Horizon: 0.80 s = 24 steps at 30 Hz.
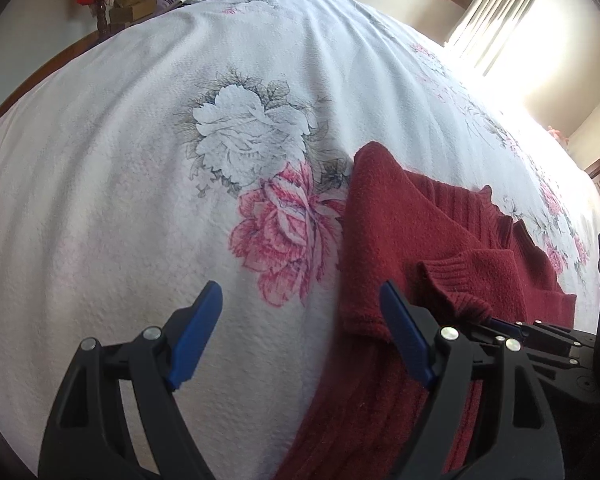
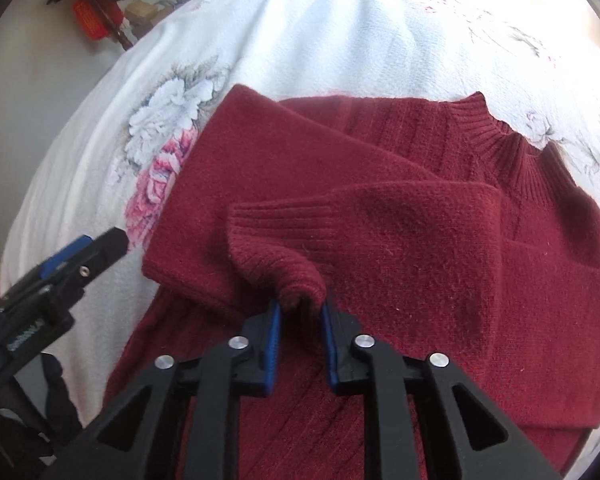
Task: Fold small clothes
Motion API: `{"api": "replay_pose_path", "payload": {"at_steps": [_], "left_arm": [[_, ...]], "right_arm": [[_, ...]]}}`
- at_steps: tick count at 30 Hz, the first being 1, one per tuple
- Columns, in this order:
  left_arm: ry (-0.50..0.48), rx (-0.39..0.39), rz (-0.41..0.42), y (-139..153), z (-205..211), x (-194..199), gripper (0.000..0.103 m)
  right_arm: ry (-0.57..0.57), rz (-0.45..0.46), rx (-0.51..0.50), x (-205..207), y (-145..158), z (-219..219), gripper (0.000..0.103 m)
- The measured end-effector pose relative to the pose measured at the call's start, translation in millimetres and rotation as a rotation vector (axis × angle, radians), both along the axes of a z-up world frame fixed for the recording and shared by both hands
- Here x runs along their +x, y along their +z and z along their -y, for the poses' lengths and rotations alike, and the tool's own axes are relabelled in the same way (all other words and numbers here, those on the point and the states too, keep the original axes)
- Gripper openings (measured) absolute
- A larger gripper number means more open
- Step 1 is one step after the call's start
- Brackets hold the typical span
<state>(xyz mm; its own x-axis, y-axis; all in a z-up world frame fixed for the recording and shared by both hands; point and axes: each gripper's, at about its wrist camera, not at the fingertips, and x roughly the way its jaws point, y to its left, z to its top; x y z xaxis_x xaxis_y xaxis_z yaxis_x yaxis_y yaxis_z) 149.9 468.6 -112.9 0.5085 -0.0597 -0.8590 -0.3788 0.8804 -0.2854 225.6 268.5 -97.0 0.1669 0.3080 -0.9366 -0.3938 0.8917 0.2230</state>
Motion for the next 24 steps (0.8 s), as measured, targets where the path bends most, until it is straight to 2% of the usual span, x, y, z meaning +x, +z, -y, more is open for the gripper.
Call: {"api": "replay_pose_path", "payload": {"at_steps": [3,6,11,14,17,19,20,22,24], "left_arm": [[-0.018,0.027,-0.002,-1,8,2,0.080],[-0.036,0.034,-0.016,-6,16,5,0.080],[-0.058,0.060,-0.035,-14,28,9,0.080],[-0.066,0.069,-0.038,-17,34,11,0.080],[-0.073,0.078,-0.051,-22,39,13,0.080],[-0.076,0.090,-0.057,-24,41,14,0.080],[-0.078,0.095,-0.057,-24,42,14,0.080],[-0.079,0.094,-0.052,-22,42,14,0.080],[-0.077,0.082,-0.036,-18,43,14,0.080]], "right_arm": [[-0.097,-0.001,0.159,3,23,47,0.016],[-0.215,0.030,0.227,4,39,101,0.016],[-0.355,0.060,0.224,3,44,180,0.016],[-0.426,0.045,0.228,3,32,215,0.016],[-0.480,0.034,0.192,3,15,239,0.016],[-0.508,-0.015,0.216,3,-2,248,0.017],[-0.514,-0.034,0.226,2,-10,252,0.018],[-0.532,-0.061,0.214,-1,-22,258,0.029],[-0.552,-0.067,0.273,-5,-24,265,0.043]]}}
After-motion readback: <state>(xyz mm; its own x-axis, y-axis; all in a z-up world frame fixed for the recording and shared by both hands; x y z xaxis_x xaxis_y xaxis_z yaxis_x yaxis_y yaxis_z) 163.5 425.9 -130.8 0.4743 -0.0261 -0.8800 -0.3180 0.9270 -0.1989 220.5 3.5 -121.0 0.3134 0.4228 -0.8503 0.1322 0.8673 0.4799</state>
